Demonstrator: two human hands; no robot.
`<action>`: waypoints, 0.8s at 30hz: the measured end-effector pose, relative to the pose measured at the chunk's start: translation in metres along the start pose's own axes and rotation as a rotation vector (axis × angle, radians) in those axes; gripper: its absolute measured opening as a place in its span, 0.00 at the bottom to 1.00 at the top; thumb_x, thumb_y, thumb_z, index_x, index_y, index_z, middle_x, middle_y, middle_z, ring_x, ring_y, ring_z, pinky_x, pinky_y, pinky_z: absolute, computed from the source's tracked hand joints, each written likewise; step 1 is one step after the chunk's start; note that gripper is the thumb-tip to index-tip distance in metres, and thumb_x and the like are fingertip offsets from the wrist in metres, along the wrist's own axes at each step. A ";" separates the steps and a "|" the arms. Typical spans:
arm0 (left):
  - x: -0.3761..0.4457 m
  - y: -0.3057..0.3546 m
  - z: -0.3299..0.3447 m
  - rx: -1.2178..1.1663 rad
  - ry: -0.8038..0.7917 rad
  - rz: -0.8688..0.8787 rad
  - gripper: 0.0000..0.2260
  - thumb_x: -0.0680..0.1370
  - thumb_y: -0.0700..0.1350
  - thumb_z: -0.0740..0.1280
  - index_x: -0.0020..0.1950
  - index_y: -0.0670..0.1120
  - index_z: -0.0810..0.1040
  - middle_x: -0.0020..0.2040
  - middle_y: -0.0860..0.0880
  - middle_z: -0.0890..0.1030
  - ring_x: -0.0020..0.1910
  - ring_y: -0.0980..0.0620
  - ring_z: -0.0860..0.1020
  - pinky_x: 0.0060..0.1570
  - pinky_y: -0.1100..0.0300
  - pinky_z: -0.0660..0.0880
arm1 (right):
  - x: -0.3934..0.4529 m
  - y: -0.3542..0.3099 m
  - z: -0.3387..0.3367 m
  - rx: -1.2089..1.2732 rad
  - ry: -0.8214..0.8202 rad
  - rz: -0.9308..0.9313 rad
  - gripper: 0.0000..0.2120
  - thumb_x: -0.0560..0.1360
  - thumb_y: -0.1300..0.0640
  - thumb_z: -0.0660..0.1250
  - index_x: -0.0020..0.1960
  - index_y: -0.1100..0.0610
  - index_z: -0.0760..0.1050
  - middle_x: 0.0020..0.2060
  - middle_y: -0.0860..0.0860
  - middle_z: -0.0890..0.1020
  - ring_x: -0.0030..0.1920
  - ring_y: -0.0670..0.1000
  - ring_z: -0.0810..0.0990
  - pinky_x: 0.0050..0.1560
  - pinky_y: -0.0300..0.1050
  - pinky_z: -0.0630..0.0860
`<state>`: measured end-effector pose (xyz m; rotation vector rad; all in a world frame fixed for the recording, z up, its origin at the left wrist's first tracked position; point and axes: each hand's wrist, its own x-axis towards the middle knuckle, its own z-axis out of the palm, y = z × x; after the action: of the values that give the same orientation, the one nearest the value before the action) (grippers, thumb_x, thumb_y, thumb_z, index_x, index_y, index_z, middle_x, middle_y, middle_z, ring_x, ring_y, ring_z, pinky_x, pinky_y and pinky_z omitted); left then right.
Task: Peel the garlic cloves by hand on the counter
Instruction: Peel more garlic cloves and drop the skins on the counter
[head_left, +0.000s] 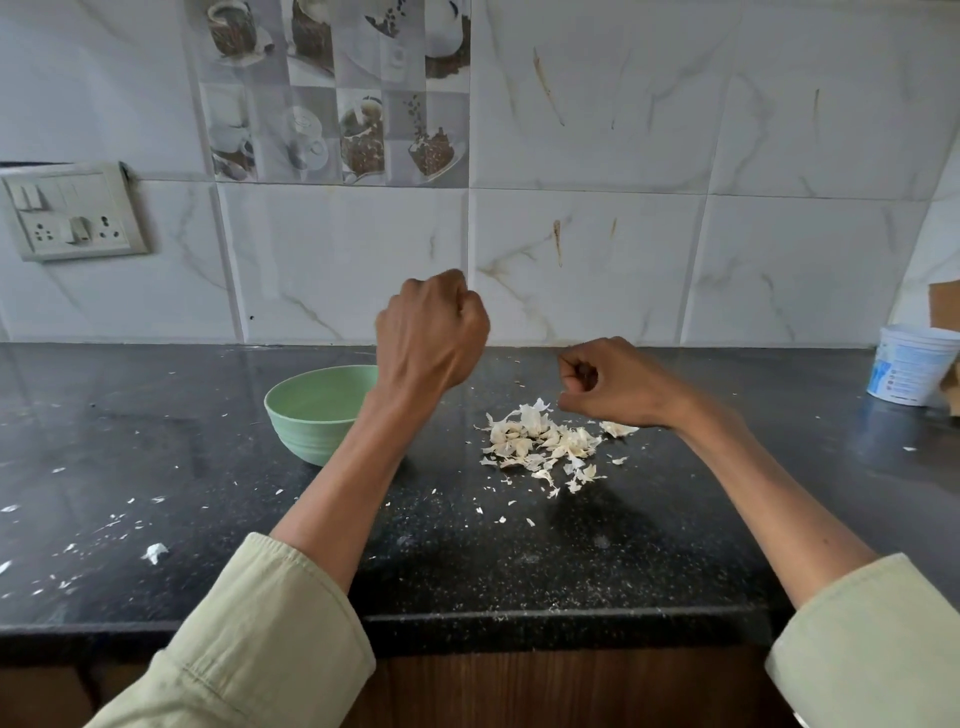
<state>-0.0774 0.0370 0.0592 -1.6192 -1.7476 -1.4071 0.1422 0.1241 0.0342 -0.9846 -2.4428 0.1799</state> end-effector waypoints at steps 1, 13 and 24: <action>0.001 -0.003 -0.005 0.076 0.003 -0.049 0.11 0.75 0.44 0.56 0.34 0.43 0.67 0.30 0.44 0.69 0.29 0.44 0.65 0.35 0.52 0.62 | 0.001 0.002 0.002 -0.006 -0.008 -0.009 0.09 0.70 0.52 0.73 0.37 0.48 0.73 0.29 0.41 0.77 0.31 0.43 0.72 0.39 0.45 0.71; 0.005 -0.019 -0.021 0.282 -0.339 -0.448 0.07 0.72 0.41 0.60 0.41 0.41 0.76 0.40 0.45 0.72 0.47 0.38 0.73 0.61 0.46 0.67 | 0.003 0.007 0.017 -0.014 -0.091 -0.094 0.04 0.78 0.49 0.76 0.46 0.48 0.84 0.39 0.41 0.84 0.38 0.32 0.79 0.39 0.28 0.72; -0.025 0.005 0.041 -0.040 -0.592 0.173 0.10 0.78 0.41 0.59 0.45 0.49 0.80 0.45 0.50 0.82 0.44 0.46 0.81 0.45 0.47 0.81 | 0.007 0.015 0.018 0.005 -0.175 -0.059 0.06 0.75 0.57 0.78 0.48 0.46 0.86 0.45 0.43 0.88 0.43 0.44 0.85 0.49 0.47 0.83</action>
<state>-0.0516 0.0577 0.0237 -2.3152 -1.8108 -0.9408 0.1383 0.1405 0.0172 -0.9276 -2.6249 0.2621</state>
